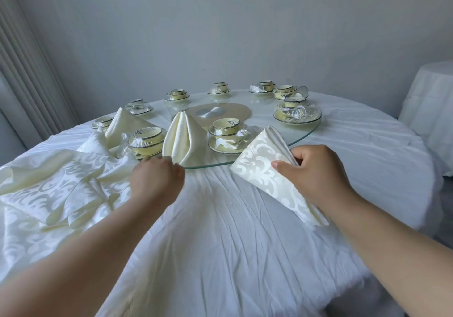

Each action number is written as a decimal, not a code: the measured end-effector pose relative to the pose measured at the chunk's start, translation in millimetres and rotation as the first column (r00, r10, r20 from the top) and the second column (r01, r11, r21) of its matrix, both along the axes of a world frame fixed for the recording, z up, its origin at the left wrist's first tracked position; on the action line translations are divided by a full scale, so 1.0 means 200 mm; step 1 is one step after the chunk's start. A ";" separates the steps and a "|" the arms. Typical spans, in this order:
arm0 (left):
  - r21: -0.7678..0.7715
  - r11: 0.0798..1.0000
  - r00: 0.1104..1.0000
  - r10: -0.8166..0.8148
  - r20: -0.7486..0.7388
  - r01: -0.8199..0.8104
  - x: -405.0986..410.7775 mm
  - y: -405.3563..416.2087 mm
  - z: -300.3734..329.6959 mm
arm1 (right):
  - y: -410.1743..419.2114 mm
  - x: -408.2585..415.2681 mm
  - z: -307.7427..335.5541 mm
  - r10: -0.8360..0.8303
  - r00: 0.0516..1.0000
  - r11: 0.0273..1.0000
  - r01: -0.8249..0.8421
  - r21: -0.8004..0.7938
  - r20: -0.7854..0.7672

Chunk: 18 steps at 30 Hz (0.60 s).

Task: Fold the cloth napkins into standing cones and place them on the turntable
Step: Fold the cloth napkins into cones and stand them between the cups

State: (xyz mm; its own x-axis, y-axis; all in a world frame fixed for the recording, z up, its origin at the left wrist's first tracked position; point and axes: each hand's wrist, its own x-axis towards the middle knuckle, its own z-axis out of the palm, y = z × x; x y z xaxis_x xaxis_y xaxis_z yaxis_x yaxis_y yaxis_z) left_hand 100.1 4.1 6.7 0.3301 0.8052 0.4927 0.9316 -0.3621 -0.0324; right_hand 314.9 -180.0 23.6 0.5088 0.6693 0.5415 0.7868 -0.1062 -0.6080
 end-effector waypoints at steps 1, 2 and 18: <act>0.055 0.996 0.997 -0.071 -0.007 0.072 0.03 -0.03 0.01 | -0.01 0.01 0.01 -0.008 1.000 1.000 0.008 0.002 -0.002; 0.081 0.984 0.988 -0.157 0.000 0.157 0.06 -0.06 0.01 | -0.01 0.02 0.02 -0.020 1.000 1.000 0.020 0.009 -0.001; -0.376 0.765 0.827 -0.562 0.008 0.523 0.75 -0.14 -0.11 | 0.33 0.32 0.19 -0.199 0.979 0.972 0.202 0.123 -0.034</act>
